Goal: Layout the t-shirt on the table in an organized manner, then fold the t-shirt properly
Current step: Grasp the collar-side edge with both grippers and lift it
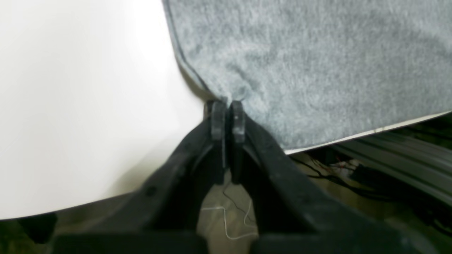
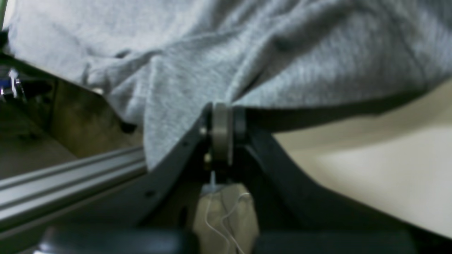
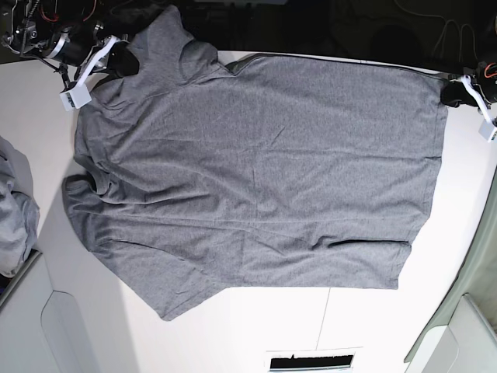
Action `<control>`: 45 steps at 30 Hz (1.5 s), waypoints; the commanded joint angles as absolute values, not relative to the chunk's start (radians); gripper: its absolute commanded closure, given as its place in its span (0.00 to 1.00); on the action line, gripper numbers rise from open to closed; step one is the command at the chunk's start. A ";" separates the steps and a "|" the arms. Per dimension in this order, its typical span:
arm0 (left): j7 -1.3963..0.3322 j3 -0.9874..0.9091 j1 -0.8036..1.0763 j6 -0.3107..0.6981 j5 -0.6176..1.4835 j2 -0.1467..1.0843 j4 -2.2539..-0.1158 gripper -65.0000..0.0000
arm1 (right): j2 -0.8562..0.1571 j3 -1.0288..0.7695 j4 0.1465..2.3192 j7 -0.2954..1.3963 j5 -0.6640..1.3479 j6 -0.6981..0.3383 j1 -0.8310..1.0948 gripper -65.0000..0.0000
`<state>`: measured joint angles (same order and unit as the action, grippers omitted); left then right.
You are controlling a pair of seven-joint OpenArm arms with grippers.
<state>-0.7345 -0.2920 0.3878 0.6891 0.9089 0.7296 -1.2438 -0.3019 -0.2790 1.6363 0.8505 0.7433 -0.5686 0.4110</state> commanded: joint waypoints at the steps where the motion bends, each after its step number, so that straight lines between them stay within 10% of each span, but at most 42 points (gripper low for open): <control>1: -0.719 -0.302 0.386 0.698 0.939 0.767 -1.266 1.00 | -0.313 -0.284 1.678 0.846 0.767 -0.573 0.420 1.00; 26: -0.999 -0.538 0.389 0.698 1.349 0.817 -1.350 1.00 | -0.310 -0.308 2.115 0.854 0.762 -0.573 0.555 1.00; 45: -0.905 -0.538 0.435 0.698 1.239 0.817 -1.350 1.00 | -0.282 -0.407 2.122 0.832 0.742 -0.572 0.550 1.00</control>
<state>-0.9184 -0.5251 0.4381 0.6895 1.2201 0.7895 -1.3369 -0.2714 -0.3985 2.1036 0.8463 0.7223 -0.5652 0.5438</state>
